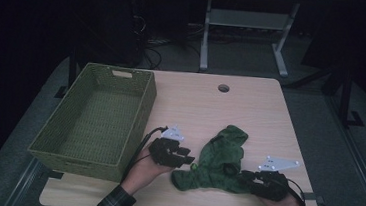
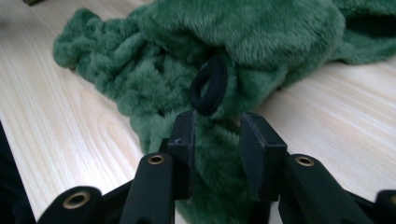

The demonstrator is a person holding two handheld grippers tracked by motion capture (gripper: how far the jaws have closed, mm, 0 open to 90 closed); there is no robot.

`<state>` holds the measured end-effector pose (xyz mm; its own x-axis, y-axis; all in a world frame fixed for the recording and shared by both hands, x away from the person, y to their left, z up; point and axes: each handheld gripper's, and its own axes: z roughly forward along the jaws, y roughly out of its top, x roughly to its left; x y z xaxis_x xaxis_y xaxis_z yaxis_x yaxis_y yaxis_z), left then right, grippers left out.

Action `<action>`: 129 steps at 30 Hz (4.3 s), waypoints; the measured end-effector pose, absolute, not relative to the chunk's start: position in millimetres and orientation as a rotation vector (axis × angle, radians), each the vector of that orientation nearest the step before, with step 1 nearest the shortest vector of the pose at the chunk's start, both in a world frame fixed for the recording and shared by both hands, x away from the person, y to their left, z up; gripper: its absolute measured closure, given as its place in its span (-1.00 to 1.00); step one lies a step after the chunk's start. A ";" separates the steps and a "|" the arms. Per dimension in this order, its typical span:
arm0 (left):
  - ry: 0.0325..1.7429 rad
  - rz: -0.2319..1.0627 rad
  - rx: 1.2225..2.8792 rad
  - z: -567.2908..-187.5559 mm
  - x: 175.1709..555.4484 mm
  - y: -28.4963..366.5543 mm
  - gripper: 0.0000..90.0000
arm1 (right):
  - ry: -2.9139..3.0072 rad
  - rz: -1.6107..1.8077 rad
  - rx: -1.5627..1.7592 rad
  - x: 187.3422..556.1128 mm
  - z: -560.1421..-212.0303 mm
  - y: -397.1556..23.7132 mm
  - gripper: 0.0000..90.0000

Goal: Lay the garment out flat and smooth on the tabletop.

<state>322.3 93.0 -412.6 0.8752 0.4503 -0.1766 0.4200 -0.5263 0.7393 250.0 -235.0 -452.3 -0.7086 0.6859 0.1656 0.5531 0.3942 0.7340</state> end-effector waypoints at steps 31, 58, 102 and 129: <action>0.528 -0.027 2.213 -420.2 390.7 7.0 0.06 | 2.520 1.145 1.144 263.2 -460.7 -221.7 0.80; 0.706 0.083 2.128 -393.4 361.9 92.8 0.96 | 2.358 1.116 1.069 287.0 -420.8 -232.6 0.88; 0.718 0.155 2.208 -404.1 407.7 43.0 0.30 | 2.329 1.091 1.293 367.9 -445.1 -217.8 0.50; 0.714 0.032 2.394 -450.7 427.0 14.1 0.87 | 2.389 0.965 1.279 365.2 -467.7 -197.9 0.86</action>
